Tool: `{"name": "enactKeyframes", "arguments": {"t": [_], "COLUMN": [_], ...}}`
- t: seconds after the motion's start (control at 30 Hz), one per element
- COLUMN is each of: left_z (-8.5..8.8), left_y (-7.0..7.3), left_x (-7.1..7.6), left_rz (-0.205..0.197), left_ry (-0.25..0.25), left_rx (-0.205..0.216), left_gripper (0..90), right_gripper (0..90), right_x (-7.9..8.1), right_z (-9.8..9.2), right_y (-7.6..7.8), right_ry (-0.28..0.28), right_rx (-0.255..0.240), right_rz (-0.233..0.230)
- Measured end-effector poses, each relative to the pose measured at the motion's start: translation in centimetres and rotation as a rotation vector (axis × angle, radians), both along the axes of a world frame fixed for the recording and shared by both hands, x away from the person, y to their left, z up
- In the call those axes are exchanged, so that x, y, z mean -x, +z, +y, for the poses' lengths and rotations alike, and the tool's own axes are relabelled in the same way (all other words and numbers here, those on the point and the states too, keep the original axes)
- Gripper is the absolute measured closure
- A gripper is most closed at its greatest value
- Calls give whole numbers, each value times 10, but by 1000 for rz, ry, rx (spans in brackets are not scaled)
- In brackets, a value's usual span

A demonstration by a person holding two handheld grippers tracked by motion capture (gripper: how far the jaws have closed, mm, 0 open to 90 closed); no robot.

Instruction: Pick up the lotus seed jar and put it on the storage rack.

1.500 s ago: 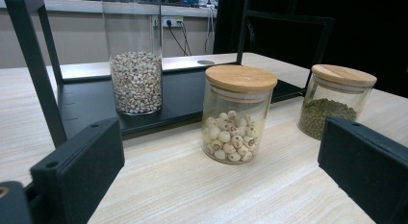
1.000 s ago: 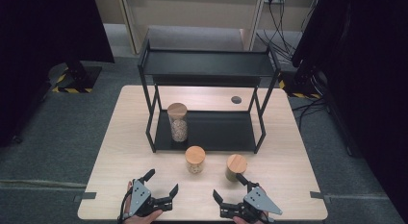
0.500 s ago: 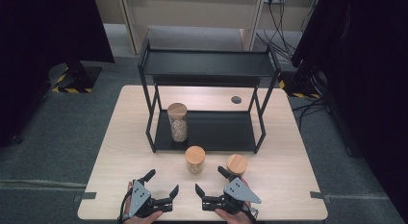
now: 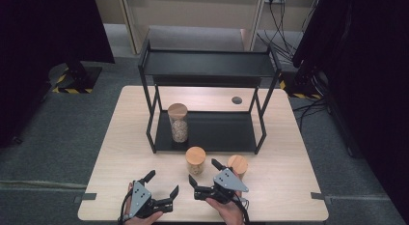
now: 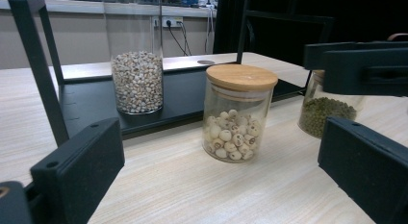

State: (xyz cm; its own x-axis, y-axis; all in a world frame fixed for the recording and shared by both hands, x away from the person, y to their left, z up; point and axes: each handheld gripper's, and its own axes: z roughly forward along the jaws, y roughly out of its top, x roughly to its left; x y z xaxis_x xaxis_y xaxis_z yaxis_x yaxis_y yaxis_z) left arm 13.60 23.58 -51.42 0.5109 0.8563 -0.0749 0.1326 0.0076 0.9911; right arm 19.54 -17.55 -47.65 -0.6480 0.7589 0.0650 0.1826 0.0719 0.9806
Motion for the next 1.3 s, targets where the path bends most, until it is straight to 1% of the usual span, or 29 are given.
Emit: {"name": "enactKeyframes", "arguments": {"t": [0.03,0.1,0.23,0.3,0.4,0.5,0.57,0.63,0.67,0.77,0.83,0.9,1.0,1.1,1.17,1.23,1.3], "left_z": [0,1,0,0,0,0,1,1,1,1,2,1,1,1,1,1,1], "left_y": [0,0,0,0,0,0,0,0,0,0,0,0,0,0,0,0,0], "left_x": [0,0,0,0,0,0,0,0,0,0,0,0,1,0,0,0,0], "left_rz": [-2,-1,2,0,0,1,-1,0,1,-1,1,3,1,2,3,4,4], "left_ry": [0,4,3,1,1,1,1,1,1,1,0,-1,-2,-5,-6,-7,-5], "left_rx": [0,3,0,1,2,6,9,11,11,12,11,12,15,16,15,15,16], "left_gripper": [15,16,16,16,16,16,15,16,16,16,16,16,15,16,16,16,16], "right_gripper": [47,49,55,58,61,74,80,82,83,85,85,88,106,121,129,143,159], "right_x": [-1,-4,-6,-6,-10,-15,-20,-22,-23,-26,-27,-30,-34,-37,-39,-42,-43], "right_z": [2,5,13,18,25,32,33,35,36,37,40,44,46,47,48,48,48], "right_y": [0,0,1,1,2,0,1,1,1,1,2,2,1,1,2,2,2], "right_ry": [-10,-18,-31,-46,-66,-90,-94,-103,-106,-109,-106,-112,-123,-117,-117,-113,-108], "right_rx": [10,3,21,35,45,67,59,74,75,85,101,119,125,129,138,136,140], "right_rz": [-6,12,22,16,23,16,31,25,30,33,33,41,48,51,59,82,89]}}
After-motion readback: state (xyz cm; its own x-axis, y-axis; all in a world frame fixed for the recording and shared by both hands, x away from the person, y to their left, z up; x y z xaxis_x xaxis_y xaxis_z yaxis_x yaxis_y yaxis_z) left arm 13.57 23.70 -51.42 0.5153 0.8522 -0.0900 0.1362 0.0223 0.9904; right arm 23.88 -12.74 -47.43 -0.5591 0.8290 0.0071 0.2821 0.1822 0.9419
